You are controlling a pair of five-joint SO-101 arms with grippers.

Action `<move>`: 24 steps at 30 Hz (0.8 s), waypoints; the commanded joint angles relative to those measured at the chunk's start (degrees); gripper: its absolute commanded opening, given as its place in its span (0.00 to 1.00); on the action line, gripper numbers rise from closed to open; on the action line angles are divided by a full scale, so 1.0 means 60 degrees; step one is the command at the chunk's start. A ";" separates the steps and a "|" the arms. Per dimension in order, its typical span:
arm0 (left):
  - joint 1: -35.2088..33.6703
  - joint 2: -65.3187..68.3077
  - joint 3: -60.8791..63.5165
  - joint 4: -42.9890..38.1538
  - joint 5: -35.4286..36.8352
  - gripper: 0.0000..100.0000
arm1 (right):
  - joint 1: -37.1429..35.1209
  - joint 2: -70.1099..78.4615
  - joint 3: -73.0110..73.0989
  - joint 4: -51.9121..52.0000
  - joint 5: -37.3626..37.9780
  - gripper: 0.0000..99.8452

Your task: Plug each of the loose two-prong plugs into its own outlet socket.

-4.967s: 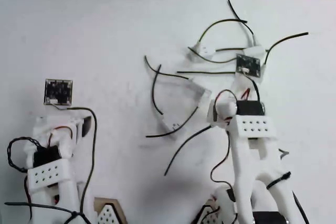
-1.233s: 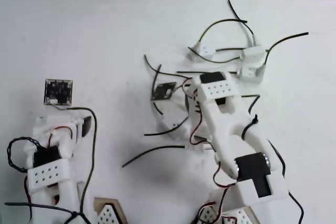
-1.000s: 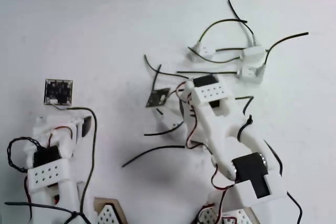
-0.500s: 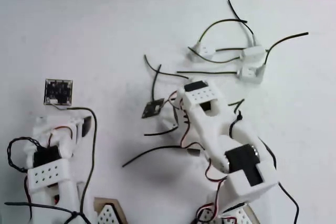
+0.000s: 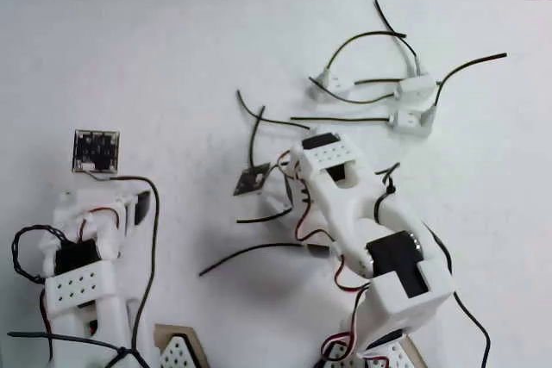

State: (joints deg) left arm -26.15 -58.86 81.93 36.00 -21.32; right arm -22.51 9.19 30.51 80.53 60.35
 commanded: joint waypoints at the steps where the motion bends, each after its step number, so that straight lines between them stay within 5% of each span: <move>1: 0.0066 -0.0168 0.0015 -0.0205 -0.0103 0.32 | -0.0095 -0.0051 -0.0073 0.0125 -0.0015 0.02; 17: 0.0066 -0.0168 0.0015 -0.0205 -0.0103 0.32 | 0.1033 -0.4212 -0.0015 0.0916 -0.0117 0.02; 24: 0.0081 -0.0168 0.0015 -0.0205 -0.0103 0.32 | 0.0755 -0.6073 -0.0015 0.0901 -0.2901 0.02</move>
State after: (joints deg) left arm -26.15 -58.86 81.93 36.00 -21.32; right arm -17.05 -22.64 30.68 85.63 48.22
